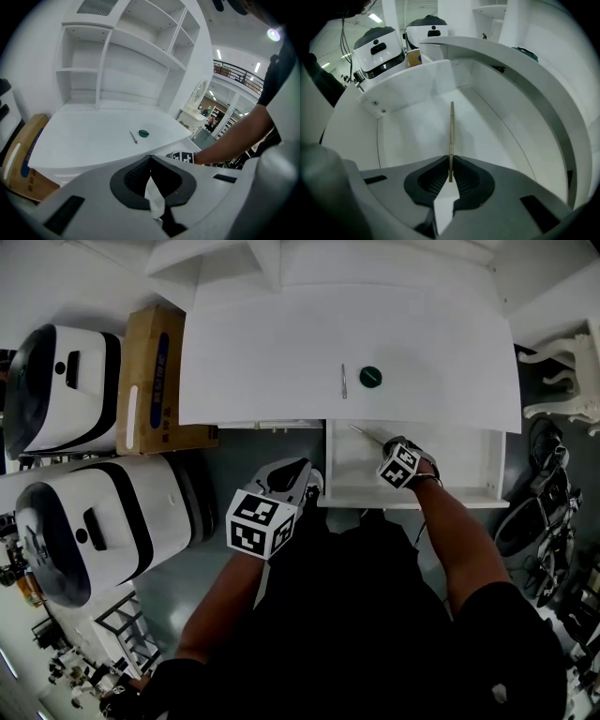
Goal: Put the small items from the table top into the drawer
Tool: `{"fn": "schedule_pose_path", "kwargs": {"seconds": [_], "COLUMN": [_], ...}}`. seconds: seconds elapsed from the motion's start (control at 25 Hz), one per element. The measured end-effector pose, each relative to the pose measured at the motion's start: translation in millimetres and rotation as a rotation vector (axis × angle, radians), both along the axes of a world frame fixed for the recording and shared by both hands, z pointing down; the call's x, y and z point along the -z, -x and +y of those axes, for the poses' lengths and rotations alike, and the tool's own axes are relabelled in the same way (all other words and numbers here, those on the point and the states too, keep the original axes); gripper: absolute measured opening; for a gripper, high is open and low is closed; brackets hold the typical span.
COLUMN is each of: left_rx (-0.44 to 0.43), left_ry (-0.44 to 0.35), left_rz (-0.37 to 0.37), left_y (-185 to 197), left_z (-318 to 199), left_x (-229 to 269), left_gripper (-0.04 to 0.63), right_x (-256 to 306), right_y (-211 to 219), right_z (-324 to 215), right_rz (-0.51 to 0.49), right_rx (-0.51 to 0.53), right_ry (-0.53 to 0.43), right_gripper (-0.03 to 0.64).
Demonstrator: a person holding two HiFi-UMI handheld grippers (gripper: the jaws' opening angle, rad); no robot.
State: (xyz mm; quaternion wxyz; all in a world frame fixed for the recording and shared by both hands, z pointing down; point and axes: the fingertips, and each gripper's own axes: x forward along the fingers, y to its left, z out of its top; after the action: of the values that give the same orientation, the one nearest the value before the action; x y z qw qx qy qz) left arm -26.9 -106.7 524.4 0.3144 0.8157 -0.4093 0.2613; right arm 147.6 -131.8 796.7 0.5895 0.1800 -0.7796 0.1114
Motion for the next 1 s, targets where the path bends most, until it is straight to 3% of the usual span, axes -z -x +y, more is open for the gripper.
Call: {"fn": "schedule_pose_path", "kwargs": {"seconds": [0.44,0.6,1.0], "left_rx": [-0.019,-0.040,-0.094], "left_ry": [-0.016,-0.027,-0.043], "left_rz": [0.007,0.020,0.035], "left_y": [0.8,-3.6,-8.5], "left_z": [-0.9,-0.6,1.3], "left_x": [2.0,3.8,-2.4], "left_gripper": [0.003,0.004,0.003], "right_x": [6.5,24.1,132.4], "right_y": [-5.5,-10.1,6.7], "right_z": [-3.5,-2.1,-12.0], "right_rz": [0.018,-0.011,-0.313], "right_rx": [-0.054,-0.134,-0.419], "right_ry": [-0.021,-0.045,-0.167], "right_gripper": [0.048,0.046,0.046]}}
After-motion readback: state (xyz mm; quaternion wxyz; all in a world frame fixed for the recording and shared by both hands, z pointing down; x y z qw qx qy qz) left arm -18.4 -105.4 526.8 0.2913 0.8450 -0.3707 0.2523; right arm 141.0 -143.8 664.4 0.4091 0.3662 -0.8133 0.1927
